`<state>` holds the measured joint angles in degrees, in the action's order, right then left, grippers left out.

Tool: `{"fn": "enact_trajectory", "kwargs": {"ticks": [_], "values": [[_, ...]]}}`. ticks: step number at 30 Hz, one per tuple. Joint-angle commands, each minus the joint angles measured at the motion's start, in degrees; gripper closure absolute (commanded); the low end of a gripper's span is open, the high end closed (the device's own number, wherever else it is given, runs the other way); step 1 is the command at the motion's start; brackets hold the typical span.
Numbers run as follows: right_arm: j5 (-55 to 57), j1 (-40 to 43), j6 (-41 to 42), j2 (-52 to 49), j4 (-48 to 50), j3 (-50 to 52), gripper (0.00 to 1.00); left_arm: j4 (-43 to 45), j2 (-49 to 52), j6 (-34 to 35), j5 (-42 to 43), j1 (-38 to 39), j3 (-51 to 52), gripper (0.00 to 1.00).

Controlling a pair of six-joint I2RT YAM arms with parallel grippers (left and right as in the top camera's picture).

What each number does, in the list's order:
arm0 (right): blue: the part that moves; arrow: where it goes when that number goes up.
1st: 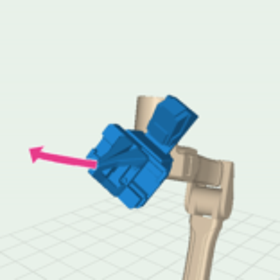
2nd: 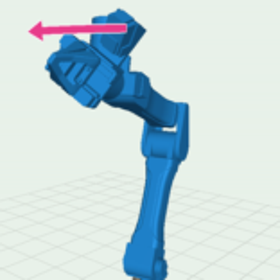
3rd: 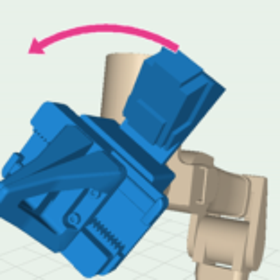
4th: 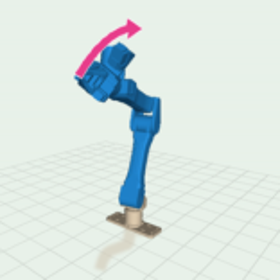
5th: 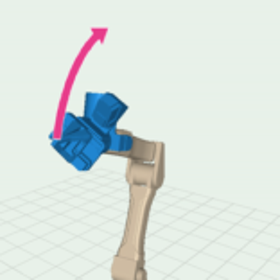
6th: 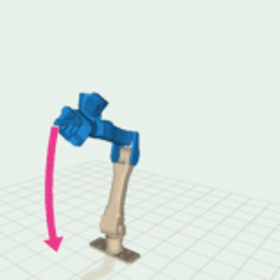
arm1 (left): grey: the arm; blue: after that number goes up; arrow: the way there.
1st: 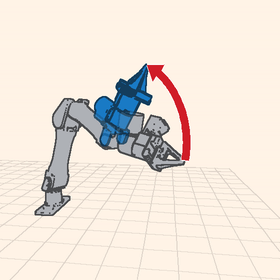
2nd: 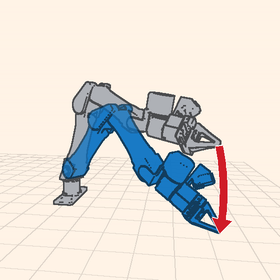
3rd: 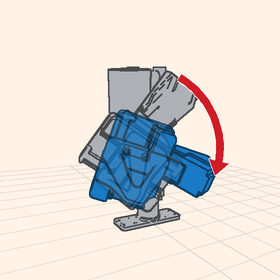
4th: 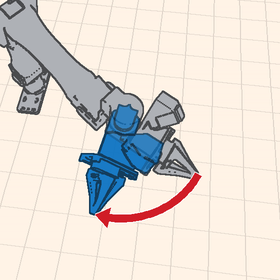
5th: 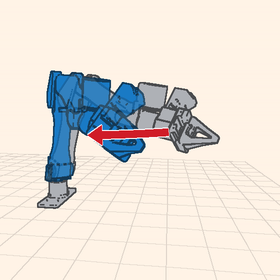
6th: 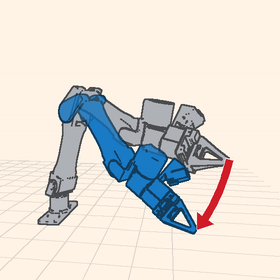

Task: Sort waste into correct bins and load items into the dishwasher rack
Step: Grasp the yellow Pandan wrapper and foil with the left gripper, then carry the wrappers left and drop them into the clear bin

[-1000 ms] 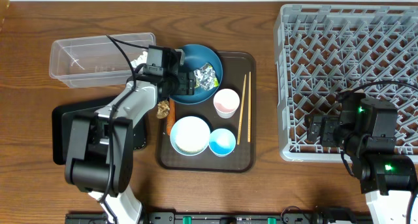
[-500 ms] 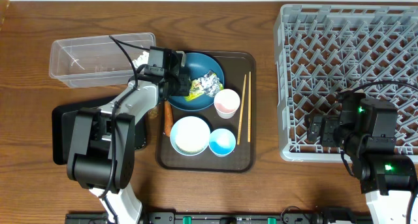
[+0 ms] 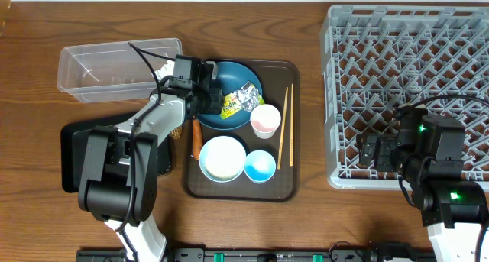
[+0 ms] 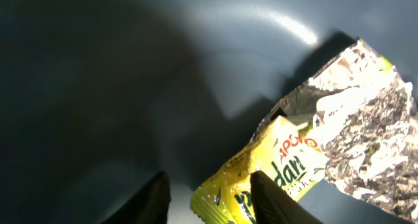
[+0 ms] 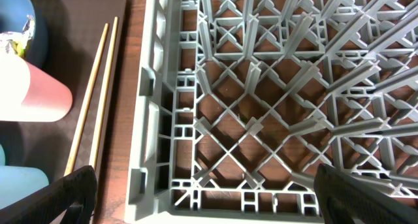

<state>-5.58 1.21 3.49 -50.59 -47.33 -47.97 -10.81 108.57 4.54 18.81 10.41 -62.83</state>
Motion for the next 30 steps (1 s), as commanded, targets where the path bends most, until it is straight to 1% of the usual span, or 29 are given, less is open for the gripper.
{"fn": "enact_trajectory", "kwargs": {"ticks": [1, 8, 9, 11, 12, 13, 15, 16, 17, 18, 24, 30], "values": [[0.22, -0.48, 0.57, 0.00, -0.02, -1.20, 0.01, -1.42, 0.72, 0.28, 0.04, 0.07, -0.42, 0.48], [0.22, -0.48, 0.57, 0.00, -0.02, -1.20, 0.01, -4.57, 0.72, 0.28, 0.09, 0.07, -0.42, 0.48], [0.22, -0.48, 0.57, 0.00, -0.02, -1.20, 0.01, -4.59, 0.72, 0.28, 0.09, 0.07, -0.42, 0.50], [0.22, -0.48, 0.57, 0.00, -0.02, -1.20, 0.01, -4.55, 0.72, 0.31, 0.31, 0.07, -0.42, 0.56], [0.20, -0.48, 0.57, 0.00, -0.04, -1.20, 0.01, -4.55, 0.72, 0.28, 0.46, 0.09, -0.42, 0.61], [0.20, -0.48, 0.57, 0.00, -0.04, -1.20, 0.01, -4.55, 0.72, 0.28, 0.70, 0.07, -0.42, 0.69], [0.22, -0.48, 0.57, 0.00, -0.02, -1.20, 0.01, -4.52, 0.72, 0.28, 1.70, 0.07, -0.42, 0.78], [0.22, -0.48, 0.57, 0.00, -0.02, -1.20, 0.01, -4.48, 0.72, 0.28, 1.81, 0.07, -0.42, 0.85], [0.22, -0.48, 0.57, 0.00, -0.02, -1.20, 0.01, -4.44, 0.72, 0.28, 1.81, 0.07, -0.42, 0.88], [0.22, -0.48, 0.57, 0.00, -0.02, -1.20, 0.01, -4.37, 0.72, 0.28, 1.79, 0.07, -0.42, 0.94], [0.22, -0.48, 0.57, 0.00, -0.04, -1.20, 0.01, -3.89, -0.37, 0.26, 1.73, -0.22, -0.50, 0.94], [0.22, -0.48, 0.57, 0.00, -0.04, -1.20, 0.01, -4.00, -7.04, 0.26, 1.70, -1.88, -0.92, 0.94]]}}
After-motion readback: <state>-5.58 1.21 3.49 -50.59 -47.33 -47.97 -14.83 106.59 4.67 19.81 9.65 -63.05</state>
